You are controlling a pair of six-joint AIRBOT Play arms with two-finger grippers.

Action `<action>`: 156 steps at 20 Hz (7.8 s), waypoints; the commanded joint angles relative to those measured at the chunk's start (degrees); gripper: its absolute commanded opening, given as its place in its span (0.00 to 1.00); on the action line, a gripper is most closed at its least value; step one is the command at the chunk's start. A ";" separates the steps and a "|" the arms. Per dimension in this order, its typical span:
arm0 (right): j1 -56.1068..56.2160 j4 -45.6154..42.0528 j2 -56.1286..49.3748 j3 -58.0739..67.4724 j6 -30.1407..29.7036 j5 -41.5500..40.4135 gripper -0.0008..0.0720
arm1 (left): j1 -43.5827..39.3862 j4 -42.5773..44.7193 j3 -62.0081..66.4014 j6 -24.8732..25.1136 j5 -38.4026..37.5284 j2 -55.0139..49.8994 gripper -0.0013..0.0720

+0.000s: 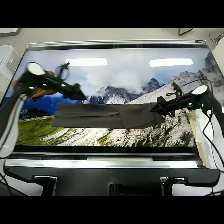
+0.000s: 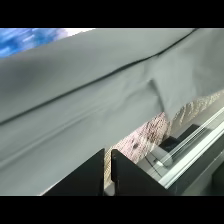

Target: Fold the clothes and pants, and hang the long-sleeved shirts on hangers.

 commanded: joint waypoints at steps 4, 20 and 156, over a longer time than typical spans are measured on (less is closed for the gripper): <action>3.43 0.00 15.02 1.14 7.26 0.26 0.07 | -17.66 -0.13 -0.02 -3.15 12.59 -9.35 0.05; 10.08 -1.09 31.82 1.11 15.08 -1.16 0.07 | -39.41 -31.30 0.04 -6.88 38.86 -18.86 0.05; 13.38 -32.57 9.81 14.84 18.51 7.82 0.93 | 4.90 37.00 -28.30 -11.91 5.40 32.39 0.99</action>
